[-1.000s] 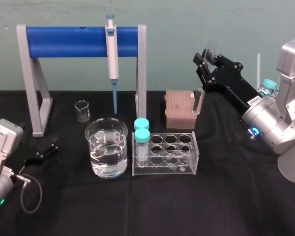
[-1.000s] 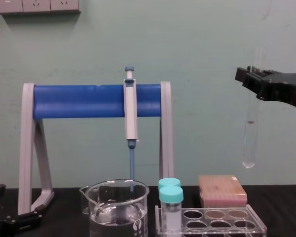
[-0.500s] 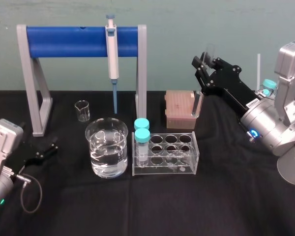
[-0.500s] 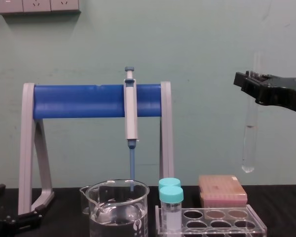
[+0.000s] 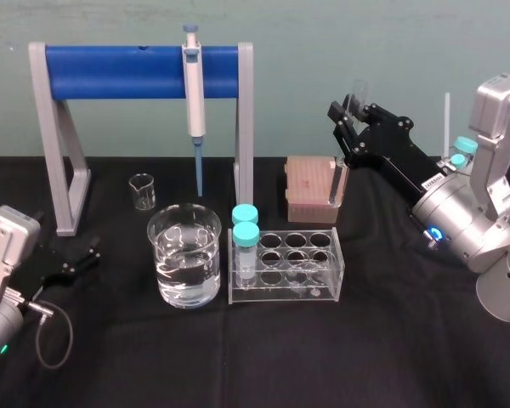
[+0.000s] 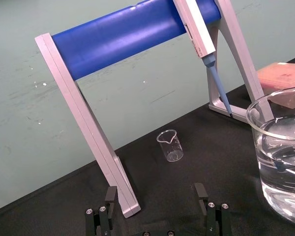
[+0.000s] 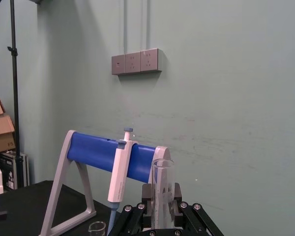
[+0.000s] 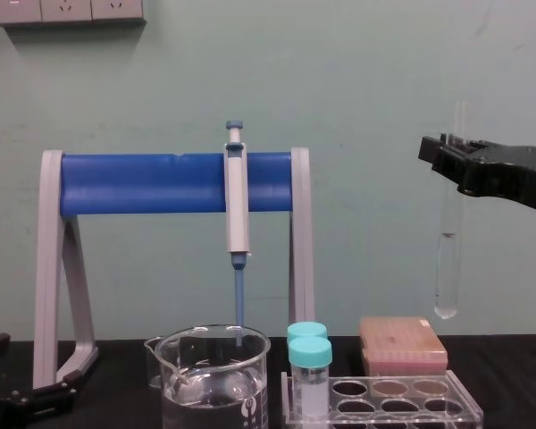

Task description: Hold the test tube with one hand and immerse one end into the beaker, then return it to the test tube rack.

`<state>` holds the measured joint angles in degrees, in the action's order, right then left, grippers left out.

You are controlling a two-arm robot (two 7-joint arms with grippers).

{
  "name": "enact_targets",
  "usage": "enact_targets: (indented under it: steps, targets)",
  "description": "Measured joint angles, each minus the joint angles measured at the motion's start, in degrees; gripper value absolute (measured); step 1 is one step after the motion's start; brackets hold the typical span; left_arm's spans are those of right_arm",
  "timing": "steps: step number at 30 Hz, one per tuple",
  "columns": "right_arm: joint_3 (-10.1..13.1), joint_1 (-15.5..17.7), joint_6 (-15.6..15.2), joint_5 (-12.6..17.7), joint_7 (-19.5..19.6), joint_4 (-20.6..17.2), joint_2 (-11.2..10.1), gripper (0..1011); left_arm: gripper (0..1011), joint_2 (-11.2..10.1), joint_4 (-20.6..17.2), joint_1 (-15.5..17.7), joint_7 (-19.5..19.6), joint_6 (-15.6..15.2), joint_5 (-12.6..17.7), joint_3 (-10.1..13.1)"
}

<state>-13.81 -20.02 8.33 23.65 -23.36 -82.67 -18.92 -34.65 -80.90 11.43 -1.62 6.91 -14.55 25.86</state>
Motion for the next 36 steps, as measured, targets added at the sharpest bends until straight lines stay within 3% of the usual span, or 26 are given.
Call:
enact_targets:
  steps: [24, 30, 36]
  targets:
    - [-0.57, -0.37, -1.67, -0.46, -0.3, 1.08, -0.28, 226, 1000, 0.0, 0.0, 0.0, 0.0, 0.0, 0.0, 0.0]
    - [-2.33, -2.37, -1.26, -0.23, -2.86, 2.03, 0.25, 226, 1000, 0.0, 0.0, 0.0, 0.0, 0.0, 0.0, 0.0]
    - [-5.72, -6.09, 0.91, 1.46, -7.77, 3.21, 2.1, 226, 1000, 0.0, 0.0, 0.0, 0.0, 0.0, 0.0, 0.0]
